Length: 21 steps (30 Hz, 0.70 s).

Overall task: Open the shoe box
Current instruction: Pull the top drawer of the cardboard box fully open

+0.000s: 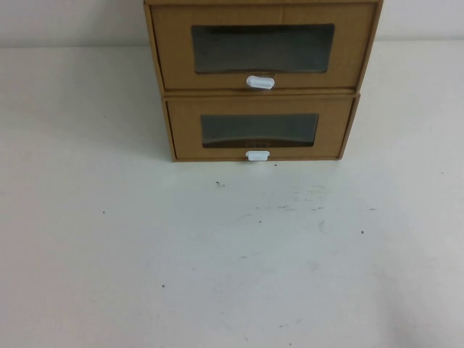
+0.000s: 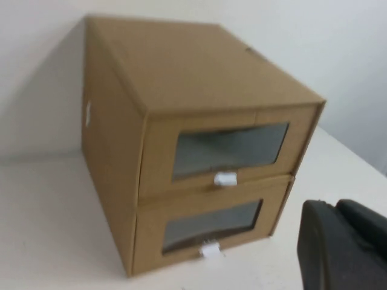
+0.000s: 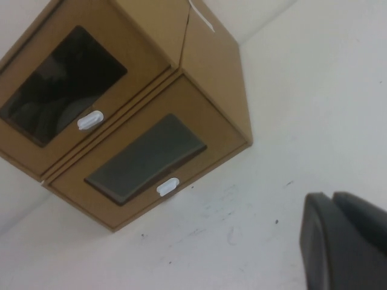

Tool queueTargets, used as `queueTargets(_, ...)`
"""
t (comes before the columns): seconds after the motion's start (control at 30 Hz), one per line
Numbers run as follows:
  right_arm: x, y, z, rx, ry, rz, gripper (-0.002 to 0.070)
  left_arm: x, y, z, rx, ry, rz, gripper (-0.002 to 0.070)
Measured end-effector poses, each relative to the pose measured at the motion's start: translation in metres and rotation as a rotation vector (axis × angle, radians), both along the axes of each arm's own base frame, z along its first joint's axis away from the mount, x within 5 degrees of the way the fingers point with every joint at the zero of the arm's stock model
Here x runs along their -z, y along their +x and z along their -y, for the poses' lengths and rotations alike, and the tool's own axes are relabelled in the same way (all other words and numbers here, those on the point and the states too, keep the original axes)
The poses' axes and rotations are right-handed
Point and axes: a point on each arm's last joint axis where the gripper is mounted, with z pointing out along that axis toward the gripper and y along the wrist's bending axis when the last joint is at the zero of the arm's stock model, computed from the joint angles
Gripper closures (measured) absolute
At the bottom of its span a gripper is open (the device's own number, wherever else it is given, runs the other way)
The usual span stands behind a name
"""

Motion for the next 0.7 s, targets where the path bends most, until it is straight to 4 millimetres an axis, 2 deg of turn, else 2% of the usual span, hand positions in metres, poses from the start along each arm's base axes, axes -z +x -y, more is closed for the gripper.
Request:
queueTargets(0.03,0.000,0.000,0.000,0.000,-0.001,-0.004,0.0694,-0.017,0.010,0.005,0.024,0.045,0.017,0.0678)
queueTargets(0.17,0.001,0.001,0.000,-0.002,-0.011,-0.012,0.0694,-0.065,0.053,0.026,0.092,0.183,0.054,0.0678)
queueTargets(0.3,0.001,0.001,0.000,-0.003,-0.018,-0.014,0.0694,-0.089,0.101,0.050,0.166,0.234,0.071,0.0678)
queueTargets(0.47,0.001,0.001,0.000,-0.004,-0.021,-0.013,0.0694,-0.093,0.166,0.078,0.204,0.276,0.074,0.0678)
queueTargets(0.6,0.001,0.001,0.000,-0.004,-0.022,-0.013,0.0694,-0.084,0.218,0.096,0.214,0.269,0.048,0.0678)
queueTargets(0.7,0.001,0.001,0.000,-0.004,-0.021,-0.013,0.0694,-0.073,0.255,0.099,0.241,0.189,0.002,0.0678)
